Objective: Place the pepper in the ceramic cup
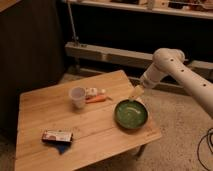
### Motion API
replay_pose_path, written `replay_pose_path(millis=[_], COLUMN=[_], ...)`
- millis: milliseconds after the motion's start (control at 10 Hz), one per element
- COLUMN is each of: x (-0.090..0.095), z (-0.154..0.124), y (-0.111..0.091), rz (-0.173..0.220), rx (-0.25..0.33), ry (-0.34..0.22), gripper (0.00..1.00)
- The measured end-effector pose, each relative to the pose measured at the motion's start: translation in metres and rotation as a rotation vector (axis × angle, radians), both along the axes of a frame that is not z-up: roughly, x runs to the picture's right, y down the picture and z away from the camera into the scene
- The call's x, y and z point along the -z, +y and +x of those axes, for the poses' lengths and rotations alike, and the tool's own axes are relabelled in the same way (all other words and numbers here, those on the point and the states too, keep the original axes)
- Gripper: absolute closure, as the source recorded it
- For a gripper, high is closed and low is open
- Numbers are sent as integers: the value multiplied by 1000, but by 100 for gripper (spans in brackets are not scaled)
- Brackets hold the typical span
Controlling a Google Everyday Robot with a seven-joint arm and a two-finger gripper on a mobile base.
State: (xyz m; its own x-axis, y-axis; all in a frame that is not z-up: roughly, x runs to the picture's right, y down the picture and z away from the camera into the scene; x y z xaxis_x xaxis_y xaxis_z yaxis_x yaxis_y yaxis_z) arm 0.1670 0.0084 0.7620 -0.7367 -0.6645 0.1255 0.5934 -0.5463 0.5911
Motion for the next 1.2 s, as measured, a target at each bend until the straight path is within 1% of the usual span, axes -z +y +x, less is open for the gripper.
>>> replay_pose_path(millis=[100, 200, 300, 400, 500, 600, 700, 900, 1100, 1200], x=[2, 3, 0, -1, -3, -10, -17, -30, -32, -30], z=[-2, -2, -1, -1, -5, -23, -35, -55, -56, -57], y=[-1, -2, -2, -3, -6, -13, -18, -23, -23, -24], rz=[14, 17, 38, 80, 117, 190, 222, 253, 259, 280], rx=[19, 20, 0, -7, 2, 39, 73, 128, 135, 142], ry=[-14, -17, -50, -113, -181, -330, -402, -493, -506, -511], gripper=[20, 20, 20, 20, 20, 20, 20, 20, 20, 20])
